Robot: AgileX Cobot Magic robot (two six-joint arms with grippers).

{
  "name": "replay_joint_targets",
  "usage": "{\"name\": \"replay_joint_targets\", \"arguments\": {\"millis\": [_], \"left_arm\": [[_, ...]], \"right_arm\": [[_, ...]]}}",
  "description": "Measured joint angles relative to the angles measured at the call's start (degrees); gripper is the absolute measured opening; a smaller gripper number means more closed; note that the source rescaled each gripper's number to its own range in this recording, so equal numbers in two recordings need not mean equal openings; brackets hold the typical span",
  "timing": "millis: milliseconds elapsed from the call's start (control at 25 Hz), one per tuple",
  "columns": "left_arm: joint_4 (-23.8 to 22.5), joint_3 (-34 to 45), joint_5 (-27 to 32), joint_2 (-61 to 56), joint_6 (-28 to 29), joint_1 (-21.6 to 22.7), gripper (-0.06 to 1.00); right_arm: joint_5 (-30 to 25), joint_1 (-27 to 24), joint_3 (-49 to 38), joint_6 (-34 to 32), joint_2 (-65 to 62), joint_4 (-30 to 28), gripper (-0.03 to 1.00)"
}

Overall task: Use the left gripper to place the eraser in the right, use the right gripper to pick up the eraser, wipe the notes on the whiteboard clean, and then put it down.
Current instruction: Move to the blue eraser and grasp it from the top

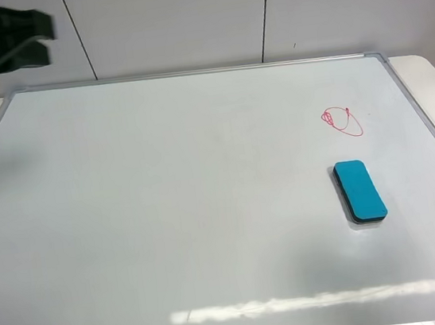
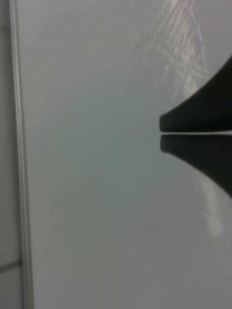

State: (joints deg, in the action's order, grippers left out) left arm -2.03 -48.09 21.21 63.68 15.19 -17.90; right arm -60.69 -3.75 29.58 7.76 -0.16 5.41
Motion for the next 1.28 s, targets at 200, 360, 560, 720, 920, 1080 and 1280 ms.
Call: {"name": "replay_joint_targets", "arguments": {"millis": [200,360,560,720,920,1080,1280], "left_arm": [[-0.8,9.6,2.7,-21.5,-0.5,10.0,0.06],[-0.9,12.5,10.5,-35.8,-5.1,13.3,0.41],[0.1,12.7,23.7,-45.1,-6.4,13.4,0.91],[-0.4,12.7,34.4,-49.9,-7.1,13.4,0.99],[-2.6,14.4,39.9,-54.4,-9.9,13.4,0.99],[-2.0,18.1,39.7,-60.3,-11.0,13.4,0.99],[-1.7,19.1,39.6,-63.9,-11.2,13.4,0.99]], "right_arm": [[0.0,0.0,0.0,0.0,0.0,0.0,1.00],[0.0,0.0,0.0,0.0,0.0,0.0,1.00],[0.0,0.0,0.0,0.0,0.0,0.0,1.00],[0.0,0.0,0.0,0.0,0.0,0.0,1.00],[0.0,0.0,0.0,0.0,0.0,0.0,1.00],[0.0,0.0,0.0,0.0,0.0,0.0,1.00],[0.0,0.0,0.0,0.0,0.0,0.0,1.00]]}}
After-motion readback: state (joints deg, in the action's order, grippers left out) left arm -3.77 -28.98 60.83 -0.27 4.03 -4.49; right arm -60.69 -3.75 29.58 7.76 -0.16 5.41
